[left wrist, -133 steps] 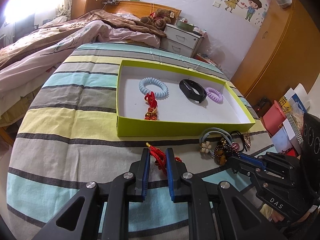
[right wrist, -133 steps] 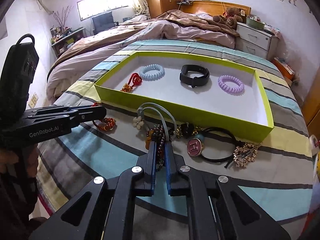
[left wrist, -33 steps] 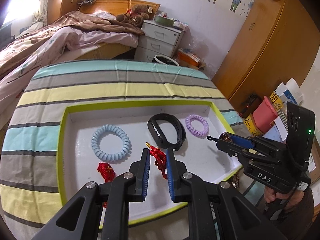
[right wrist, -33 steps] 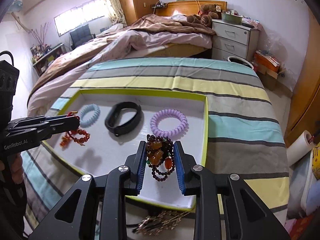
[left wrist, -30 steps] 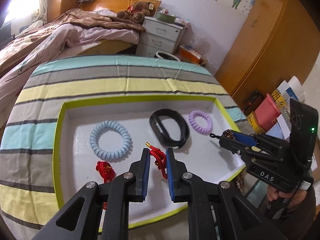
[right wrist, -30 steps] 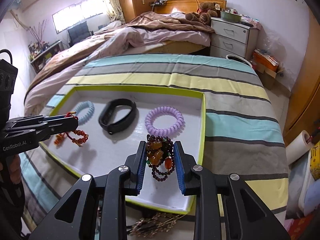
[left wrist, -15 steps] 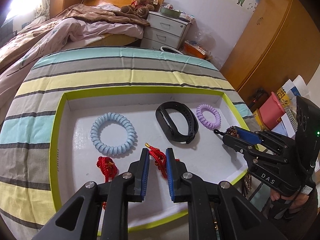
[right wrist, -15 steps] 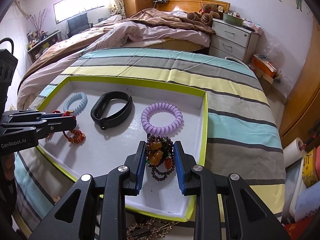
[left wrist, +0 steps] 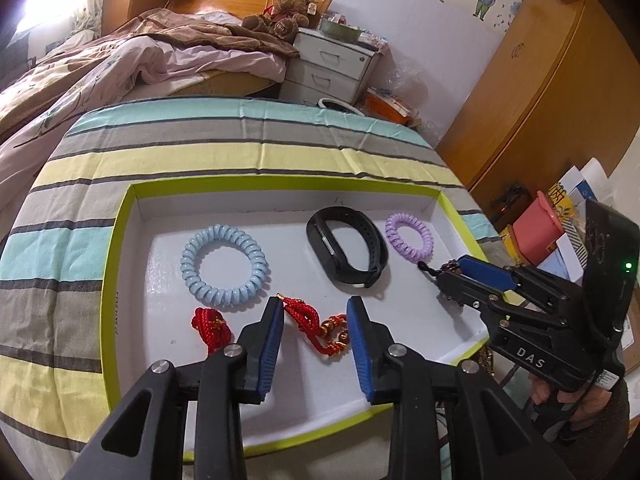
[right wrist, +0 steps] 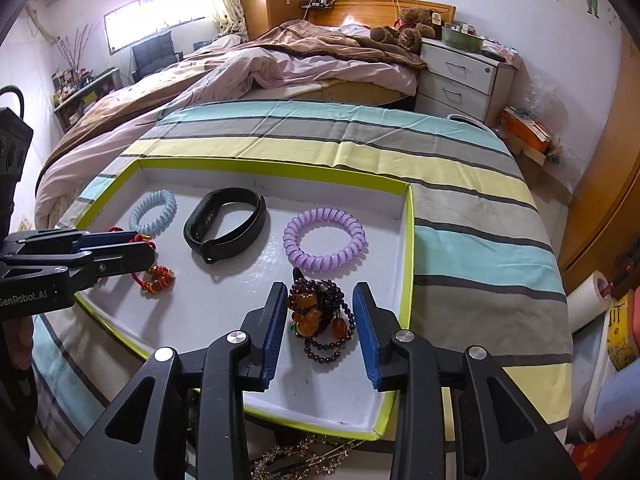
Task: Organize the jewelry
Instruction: 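Open both tools to drop the ornament and bracelet into the box, then grasp the gold pendant with right tool while left tool grasps flower hair clip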
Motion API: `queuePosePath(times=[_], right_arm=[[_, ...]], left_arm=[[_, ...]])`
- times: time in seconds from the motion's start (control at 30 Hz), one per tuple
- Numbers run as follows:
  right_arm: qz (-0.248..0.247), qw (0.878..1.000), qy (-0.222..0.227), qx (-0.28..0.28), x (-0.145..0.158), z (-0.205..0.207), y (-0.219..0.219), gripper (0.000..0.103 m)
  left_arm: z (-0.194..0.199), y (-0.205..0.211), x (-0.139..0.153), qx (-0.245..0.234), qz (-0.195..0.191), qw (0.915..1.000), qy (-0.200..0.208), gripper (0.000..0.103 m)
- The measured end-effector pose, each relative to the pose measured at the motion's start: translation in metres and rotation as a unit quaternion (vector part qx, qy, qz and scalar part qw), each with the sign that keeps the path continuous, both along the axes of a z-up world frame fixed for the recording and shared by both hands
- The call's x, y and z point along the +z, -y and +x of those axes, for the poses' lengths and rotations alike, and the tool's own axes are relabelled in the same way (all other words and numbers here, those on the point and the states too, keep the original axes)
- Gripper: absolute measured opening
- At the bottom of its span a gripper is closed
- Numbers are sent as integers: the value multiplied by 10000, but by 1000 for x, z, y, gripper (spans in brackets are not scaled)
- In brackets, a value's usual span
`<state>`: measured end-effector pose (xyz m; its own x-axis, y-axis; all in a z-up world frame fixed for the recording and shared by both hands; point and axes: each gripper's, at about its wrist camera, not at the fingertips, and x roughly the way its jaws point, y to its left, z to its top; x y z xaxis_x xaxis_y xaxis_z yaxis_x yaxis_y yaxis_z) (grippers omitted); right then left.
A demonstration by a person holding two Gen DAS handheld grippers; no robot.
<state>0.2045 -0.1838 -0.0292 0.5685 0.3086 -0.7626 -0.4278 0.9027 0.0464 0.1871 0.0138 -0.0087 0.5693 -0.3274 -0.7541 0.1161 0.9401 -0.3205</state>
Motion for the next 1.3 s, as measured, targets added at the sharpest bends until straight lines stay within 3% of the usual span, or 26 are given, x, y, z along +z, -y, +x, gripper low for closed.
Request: queuePosePath(times=[0.1, 0.4, 0.47, 0.73, 1.0, 1.3], right_arm=[[73, 10000, 16, -23, 2, -2, 2, 35], [428, 9988, 225, -6, 19, -22, 10, 38], [518, 9983, 274, -30, 23, -30, 14, 52], [882, 9949, 188, -458, 26, -62, 41, 53], [736, 9951, -177, -637, -2, -76, 36, 53], [329, 9949, -200, -935, -10, -80, 46, 53]], left_arm=[[-4, 0, 5, 11, 2, 10000, 72, 46], [-30, 0, 25, 50, -76, 9992, 386, 46], [-39, 0, 31, 59, -98, 9987, 492, 46], [-80, -1, 40, 118, -195, 9971, 731, 47], [-105, 2, 29, 24, -225, 9976, 654, 47], [-114, 9, 18, -83, -228, 9983, 522, 47]])
